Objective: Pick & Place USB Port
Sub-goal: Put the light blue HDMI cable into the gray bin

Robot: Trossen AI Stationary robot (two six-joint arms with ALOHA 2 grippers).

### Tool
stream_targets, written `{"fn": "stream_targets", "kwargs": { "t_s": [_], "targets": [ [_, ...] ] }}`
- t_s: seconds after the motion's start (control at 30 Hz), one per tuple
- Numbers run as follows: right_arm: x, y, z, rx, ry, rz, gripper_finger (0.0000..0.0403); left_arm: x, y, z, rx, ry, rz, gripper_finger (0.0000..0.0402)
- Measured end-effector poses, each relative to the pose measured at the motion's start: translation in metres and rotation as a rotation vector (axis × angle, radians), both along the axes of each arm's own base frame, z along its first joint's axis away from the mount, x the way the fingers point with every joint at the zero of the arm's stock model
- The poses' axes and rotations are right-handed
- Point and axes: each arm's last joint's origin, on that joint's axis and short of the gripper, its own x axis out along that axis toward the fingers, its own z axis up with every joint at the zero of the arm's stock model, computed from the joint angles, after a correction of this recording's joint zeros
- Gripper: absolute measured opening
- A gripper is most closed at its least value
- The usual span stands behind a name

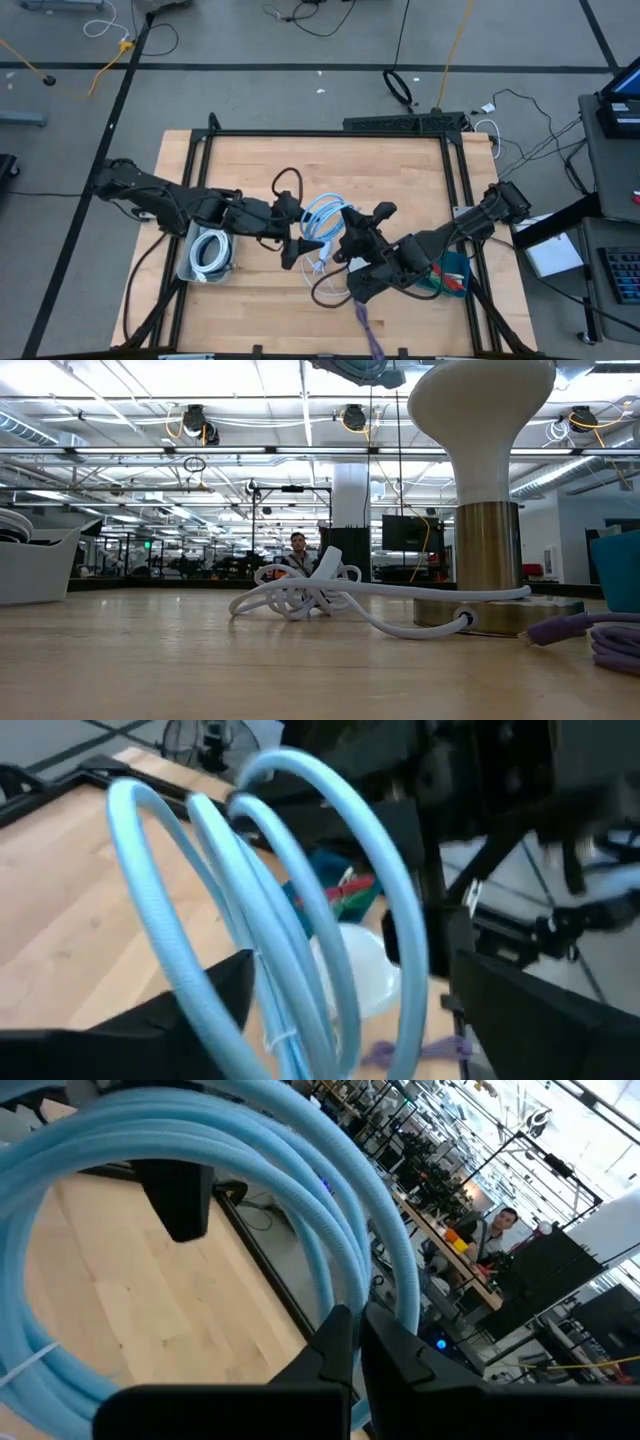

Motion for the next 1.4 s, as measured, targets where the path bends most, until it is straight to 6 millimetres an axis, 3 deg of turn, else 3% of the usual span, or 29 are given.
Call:
{"fn": "stream_targets", "kwargs": {
  "t_s": [0.1,0.17,0.23,0.27,0.3,0.47,0.63,0.8,0.93,1.07,1.2,1.4],
  "targets": [
    [0.000,0.000,0.000,-0.001,0.002,0.000,0.0000,-0.001,-0.003,-0.004,0.024,0.032,-0.032,0.0271],
    [0.000,0.000,0.000,-0.001,0.002,0.001,0.0000,-0.002,-0.004,-0.005,-0.002,0.047,-0.026,0.0188],
    [0.000,0.000,0.000,-0.002,0.003,0.001,0.0000,-0.002,-0.001,-0.006,-0.020,0.059,-0.011,0.0081],
    [0.000,0.000,0.000,-0.003,0.004,0.001,0.0000,-0.002,0.000,-0.006,-0.023,0.064,-0.005,0.0044],
    [0.000,0.000,0.000,-0.006,0.006,0.001,0.0000,-0.002,0.001,-0.007,-0.024,0.069,0.005,0.0033],
    [-0.002,0.004,0.000,-0.019,0.035,0.023,0.0005,-0.005,0.002,-0.005,-0.024,0.066,0.046,0.0033],
    [-0.004,0.019,0.002,-0.013,0.075,0.109,0.0036,-0.017,0.006,0.003,-0.017,0.066,0.077,0.0033],
    [-0.002,0.036,0.010,0.035,0.052,0.227,0.0089,-0.045,0.018,0.018,-0.039,0.070,0.199,0.0033],
    [-0.004,0.046,0.008,0.042,0.072,0.285,0.0140,-0.081,0.026,0.022,-0.070,0.151,0.340,0.0033],
    [-0.006,0.045,0.007,0.025,0.088,0.273,0.0179,-0.119,0.019,0.010,-0.130,0.323,0.462,0.0033],
    [-0.006,0.044,0.007,0.026,0.088,0.268,0.0193,-0.155,0.004,0.000,-0.168,0.367,0.624,0.0033],
    [-0.008,0.042,0.004,0.030,0.097,0.255,0.0184,-0.183,-0.029,-0.015,-0.214,0.473,0.638,0.0033]
  ]
}}
